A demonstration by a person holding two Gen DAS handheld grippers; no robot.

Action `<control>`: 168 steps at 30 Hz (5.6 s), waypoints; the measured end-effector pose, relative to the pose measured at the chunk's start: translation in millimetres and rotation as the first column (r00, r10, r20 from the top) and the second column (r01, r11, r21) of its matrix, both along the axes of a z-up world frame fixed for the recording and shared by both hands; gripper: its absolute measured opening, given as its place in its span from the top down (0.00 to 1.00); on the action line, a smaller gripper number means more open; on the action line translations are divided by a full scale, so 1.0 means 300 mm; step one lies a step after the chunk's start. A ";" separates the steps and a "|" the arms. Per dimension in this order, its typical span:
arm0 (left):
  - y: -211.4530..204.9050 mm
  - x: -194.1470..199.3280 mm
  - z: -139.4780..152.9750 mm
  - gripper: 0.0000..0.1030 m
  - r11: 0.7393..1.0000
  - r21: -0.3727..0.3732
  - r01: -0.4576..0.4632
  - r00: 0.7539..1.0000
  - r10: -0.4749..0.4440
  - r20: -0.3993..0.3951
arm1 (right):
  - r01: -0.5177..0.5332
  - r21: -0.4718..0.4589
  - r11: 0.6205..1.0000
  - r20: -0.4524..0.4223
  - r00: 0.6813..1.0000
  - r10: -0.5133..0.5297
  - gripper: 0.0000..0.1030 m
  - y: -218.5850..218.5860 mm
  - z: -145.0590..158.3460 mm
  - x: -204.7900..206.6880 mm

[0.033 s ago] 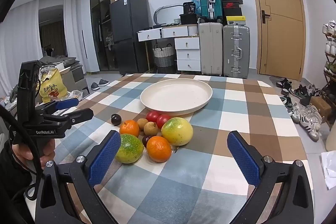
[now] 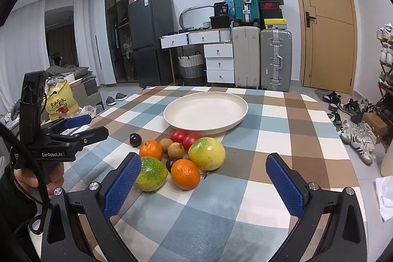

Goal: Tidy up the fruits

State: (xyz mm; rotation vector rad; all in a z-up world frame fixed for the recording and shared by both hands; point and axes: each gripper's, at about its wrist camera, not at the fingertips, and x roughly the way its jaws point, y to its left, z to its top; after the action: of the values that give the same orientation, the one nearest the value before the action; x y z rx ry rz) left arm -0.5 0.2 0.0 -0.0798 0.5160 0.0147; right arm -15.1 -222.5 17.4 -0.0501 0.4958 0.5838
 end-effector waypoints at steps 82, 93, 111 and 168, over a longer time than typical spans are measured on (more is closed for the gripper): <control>-0.016 -0.006 -0.002 0.01 1.000 0.017 0.005 1.000 -0.004 -0.007 | 0.033 -0.012 0.999 -0.014 0.999 -0.034 0.00 0.003 -0.042 0.018; -0.047 -0.011 0.008 0.01 0.998 0.021 0.053 0.999 -0.053 -0.010 | 0.081 -0.036 0.996 -0.074 0.994 -0.083 0.00 0.001 -0.041 0.048; -0.168 0.051 -0.033 0.01 0.983 0.017 0.185 0.973 -0.180 -0.145 | 0.026 -0.162 0.986 -0.259 0.964 -0.068 0.01 0.064 -0.103 0.175; -0.181 0.024 -0.022 0.56 0.937 -0.120 0.328 0.927 -0.344 -0.151 | -0.109 -0.029 0.994 -0.310 0.946 0.094 0.65 0.098 -0.105 0.066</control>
State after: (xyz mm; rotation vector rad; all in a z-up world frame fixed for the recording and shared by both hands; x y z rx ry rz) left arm 6.6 -54.1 -6.6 -0.0807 0.6959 -0.3423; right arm 4.7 -193.0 -14.2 -0.0279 0.8149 0.6856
